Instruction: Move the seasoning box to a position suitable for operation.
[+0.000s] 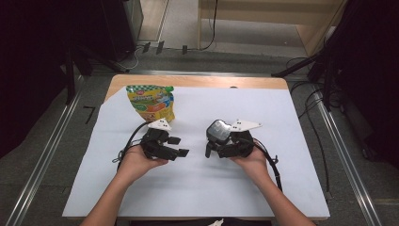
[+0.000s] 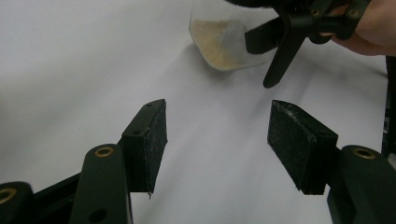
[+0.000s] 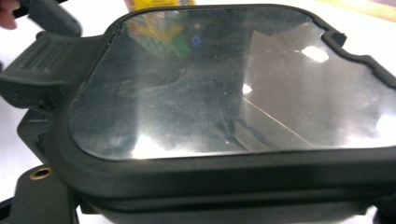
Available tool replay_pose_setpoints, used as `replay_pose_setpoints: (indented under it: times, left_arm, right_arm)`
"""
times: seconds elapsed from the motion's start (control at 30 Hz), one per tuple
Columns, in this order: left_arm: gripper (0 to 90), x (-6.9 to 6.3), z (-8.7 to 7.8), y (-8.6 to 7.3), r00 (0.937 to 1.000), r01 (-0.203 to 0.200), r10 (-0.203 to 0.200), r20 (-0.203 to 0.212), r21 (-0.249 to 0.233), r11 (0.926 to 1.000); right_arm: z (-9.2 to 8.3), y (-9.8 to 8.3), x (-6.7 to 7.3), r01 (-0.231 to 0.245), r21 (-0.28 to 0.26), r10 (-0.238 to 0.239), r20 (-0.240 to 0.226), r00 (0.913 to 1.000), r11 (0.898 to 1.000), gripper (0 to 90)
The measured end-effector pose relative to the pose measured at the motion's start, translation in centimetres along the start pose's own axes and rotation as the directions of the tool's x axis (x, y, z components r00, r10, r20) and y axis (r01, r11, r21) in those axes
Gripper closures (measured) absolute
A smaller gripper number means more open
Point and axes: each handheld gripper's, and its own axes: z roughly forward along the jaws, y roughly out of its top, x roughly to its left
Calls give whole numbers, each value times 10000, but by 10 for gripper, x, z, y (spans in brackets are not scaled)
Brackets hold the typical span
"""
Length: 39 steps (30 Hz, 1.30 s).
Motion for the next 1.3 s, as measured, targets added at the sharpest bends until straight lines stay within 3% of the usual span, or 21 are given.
replay_pose_setpoints:
  times: [0.37,0.63,0.67,1.0,1.07,1.3]
  left_arm:
    - [394,1,-5,-4,9999,70,-70,-90,-24,10000]
    - [393,1,-6,-6,9999,74,-75,-136,-22,10000]
    - [393,0,-6,-6,9999,61,-62,-145,-50,10000]
    - [391,-1,-5,-6,9999,-10,10,-125,-23,10000]
    - [392,-2,-5,-6,9999,-25,25,-103,-43,10000]
    - [391,-2,-5,-6,10000,-29,29,-85,-72,10000]
  right_arm:
    - [23,6,28,703,355,-686,-468,9965,9969,160]
    - [34,3,37,882,478,-839,-848,9929,9950,160]
    - [35,2,39,1126,493,-1084,-814,9908,9924,160]
    - [33,-4,40,1450,601,-1400,-806,9869,9876,159]
    - [32,-6,42,1710,569,-1669,-714,9834,9836,159]
    - [31,-7,42,1539,682,-1490,-717,9862,9857,154]
